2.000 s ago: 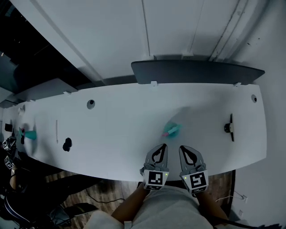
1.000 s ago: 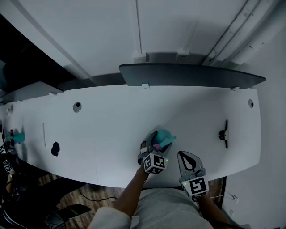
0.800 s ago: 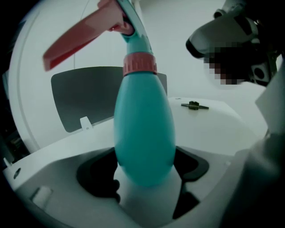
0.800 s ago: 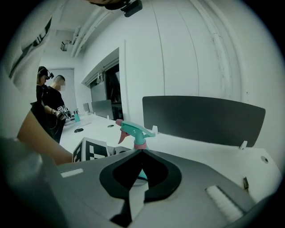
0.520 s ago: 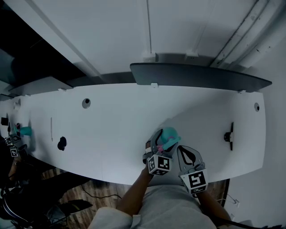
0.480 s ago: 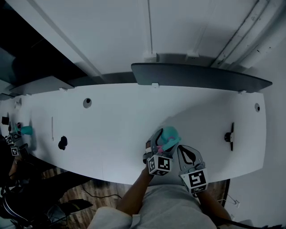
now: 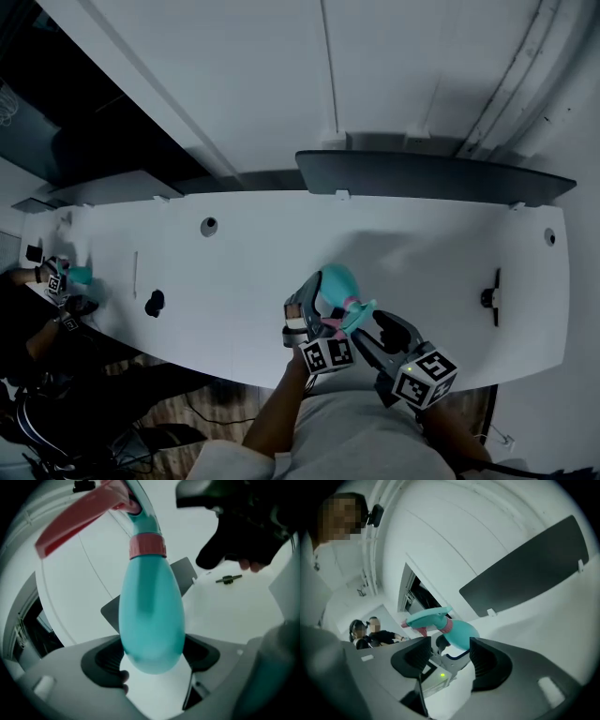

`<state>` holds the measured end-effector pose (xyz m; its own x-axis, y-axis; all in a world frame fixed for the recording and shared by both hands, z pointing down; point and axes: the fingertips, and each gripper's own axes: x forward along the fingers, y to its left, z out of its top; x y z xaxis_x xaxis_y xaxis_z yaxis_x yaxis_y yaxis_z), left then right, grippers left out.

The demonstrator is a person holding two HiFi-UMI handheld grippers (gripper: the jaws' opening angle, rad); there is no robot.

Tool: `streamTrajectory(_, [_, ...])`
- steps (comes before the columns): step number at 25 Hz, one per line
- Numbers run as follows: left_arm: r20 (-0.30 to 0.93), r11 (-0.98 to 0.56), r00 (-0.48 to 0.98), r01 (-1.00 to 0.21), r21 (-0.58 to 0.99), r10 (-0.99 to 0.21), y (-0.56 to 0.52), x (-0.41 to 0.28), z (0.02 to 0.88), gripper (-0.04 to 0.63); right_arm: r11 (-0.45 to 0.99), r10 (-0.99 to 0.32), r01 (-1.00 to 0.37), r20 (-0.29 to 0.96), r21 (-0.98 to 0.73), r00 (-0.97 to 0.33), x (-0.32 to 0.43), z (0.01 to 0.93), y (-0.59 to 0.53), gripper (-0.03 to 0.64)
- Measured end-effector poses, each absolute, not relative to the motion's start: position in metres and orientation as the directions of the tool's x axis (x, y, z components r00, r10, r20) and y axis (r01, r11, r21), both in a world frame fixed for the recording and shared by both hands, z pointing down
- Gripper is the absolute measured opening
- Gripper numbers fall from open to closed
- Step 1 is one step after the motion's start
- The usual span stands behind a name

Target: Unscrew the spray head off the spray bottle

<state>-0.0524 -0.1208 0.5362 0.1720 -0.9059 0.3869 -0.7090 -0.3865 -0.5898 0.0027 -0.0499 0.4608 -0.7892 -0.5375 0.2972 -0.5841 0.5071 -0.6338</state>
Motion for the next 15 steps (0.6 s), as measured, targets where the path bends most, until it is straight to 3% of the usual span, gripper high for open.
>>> streamTrajectory(6, [0.352,-0.322,0.099,-0.679,-0.660,-0.931,-0.123,-0.069,0.538,0.385,0.413,-0.522,-0.445,0.194,-0.795,-0.831,0.004,0.431,-0.038,0.259])
streamTrajectory(11, [0.302,-0.288,0.084,-0.618,-0.732,-0.950,-0.118,-0.062,0.535,0.385,0.195,-0.562,-0.352,0.190,-0.916,-0.805,0.010,0.427,-0.044,0.238])
streamTrajectory(15, [0.254,-0.252,0.080,-0.581,-0.774,-0.964,-0.118,-0.059,0.529,0.385,0.122,-0.577,-0.345,0.217,-0.931,-0.788,0.012,0.428,-0.049,0.238])
